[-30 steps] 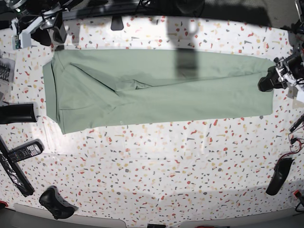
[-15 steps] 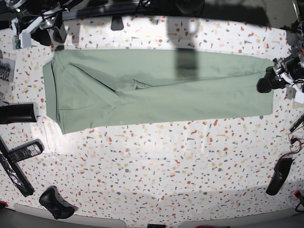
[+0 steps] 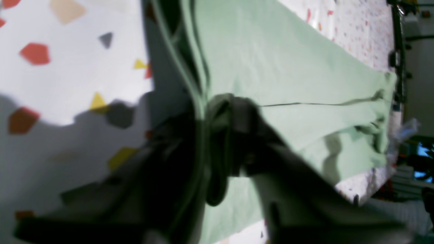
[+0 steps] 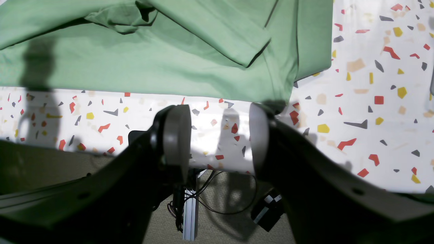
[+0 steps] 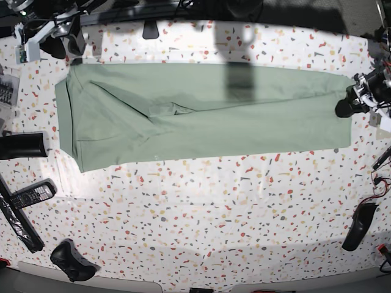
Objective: Fold the T-shirt properly
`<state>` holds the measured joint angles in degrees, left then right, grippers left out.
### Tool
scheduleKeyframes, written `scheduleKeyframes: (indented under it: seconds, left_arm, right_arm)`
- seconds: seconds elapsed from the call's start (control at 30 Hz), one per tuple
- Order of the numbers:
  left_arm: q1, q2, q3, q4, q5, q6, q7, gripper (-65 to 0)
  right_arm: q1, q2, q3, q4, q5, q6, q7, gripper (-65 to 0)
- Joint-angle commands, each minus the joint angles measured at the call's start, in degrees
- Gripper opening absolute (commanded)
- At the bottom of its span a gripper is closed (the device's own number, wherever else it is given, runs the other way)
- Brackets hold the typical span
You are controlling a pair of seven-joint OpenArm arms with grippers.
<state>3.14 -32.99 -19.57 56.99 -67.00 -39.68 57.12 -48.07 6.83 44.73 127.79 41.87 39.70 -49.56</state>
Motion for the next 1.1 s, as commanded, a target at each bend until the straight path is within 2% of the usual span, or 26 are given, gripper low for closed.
scheduleKeyframes:
  seconds: [0.0, 0.37, 0.63, 0.8, 0.87, 1.07]
  left_arm:
    - [-0.59, -1.16, -0.26, 0.63, -0.52, -0.32, -0.22, -65.0]
    - [-1.51, -1.44, -0.33, 0.63, -0.17, -0.32, -0.17, -65.0]
    - [-7.34, -1.99, -0.33, 0.63, 9.57, -0.32, -0.26, -65.0]
    - [-8.94, -4.59, -0.33, 0.63, 16.26, 5.42, -4.81, -65.0]
    - [-9.57, -5.88, -0.33, 0.63, 18.05, 6.67, -5.42, -65.0]
    - [-11.89, -8.02, -0.33, 0.87, 17.2, 8.9, -5.07, -65.0]
  right_arm:
    - [-0.33, 0.46, 0.31, 1.11, 0.81, 0.3, 1.31, -39.0]
    - [0.11, 0.44, 0.31, 1.09, 0.81, 0.3, 1.9, -39.0]
    - [0.76, 0.46, 0.31, 1.09, 0.81, 0.3, 1.51, -39.0]
    - [0.76, 0.44, 0.31, 1.11, 0.81, 0.3, 1.49, -39.0]
    - [0.76, 0.46, 0.31, 1.09, 0.81, 0.3, 1.46, -39.0]
    - [0.76, 0.46, 0.31, 1.09, 2.43, 0.3, 1.01, -39.0]
